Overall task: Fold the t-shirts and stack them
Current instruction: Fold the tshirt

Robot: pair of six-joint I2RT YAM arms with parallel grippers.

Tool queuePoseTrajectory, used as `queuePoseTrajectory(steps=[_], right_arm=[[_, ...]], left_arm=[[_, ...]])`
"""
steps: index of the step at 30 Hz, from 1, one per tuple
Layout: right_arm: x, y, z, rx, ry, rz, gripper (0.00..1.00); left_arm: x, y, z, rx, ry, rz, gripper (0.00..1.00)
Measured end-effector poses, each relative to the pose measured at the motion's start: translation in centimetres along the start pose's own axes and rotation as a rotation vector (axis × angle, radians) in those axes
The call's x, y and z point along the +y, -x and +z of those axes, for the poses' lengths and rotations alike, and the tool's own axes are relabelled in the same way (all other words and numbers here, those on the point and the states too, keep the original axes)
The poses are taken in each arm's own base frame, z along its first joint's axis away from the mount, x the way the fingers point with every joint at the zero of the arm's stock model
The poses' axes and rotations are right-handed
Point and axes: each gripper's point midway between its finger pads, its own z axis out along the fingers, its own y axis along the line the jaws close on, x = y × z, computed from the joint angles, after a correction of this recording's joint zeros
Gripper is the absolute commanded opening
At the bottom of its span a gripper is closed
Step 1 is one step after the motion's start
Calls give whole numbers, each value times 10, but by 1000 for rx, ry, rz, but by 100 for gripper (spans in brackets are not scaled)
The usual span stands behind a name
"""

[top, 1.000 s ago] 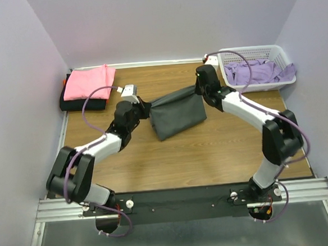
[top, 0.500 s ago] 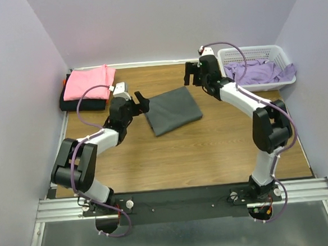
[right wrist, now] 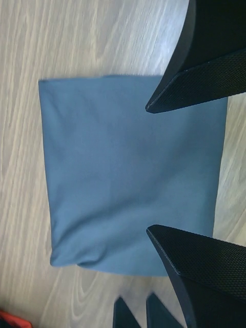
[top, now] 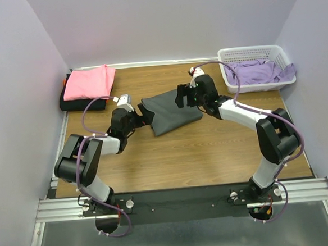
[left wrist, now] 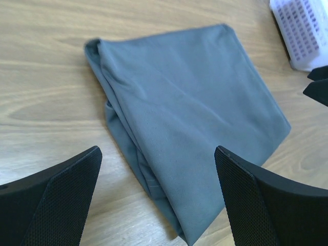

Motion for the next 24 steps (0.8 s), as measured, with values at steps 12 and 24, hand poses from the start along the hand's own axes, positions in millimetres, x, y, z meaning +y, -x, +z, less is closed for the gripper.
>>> queuePoseTrajectory(steps=[12,24], right_arm=[[4,-31,17,54,42,-4,95],[-2,-58,22,106,32,-3,95]], left_arm=[[3,-38,10,100,23,-67,98],[-3,-45,19,134,72,-97,98]])
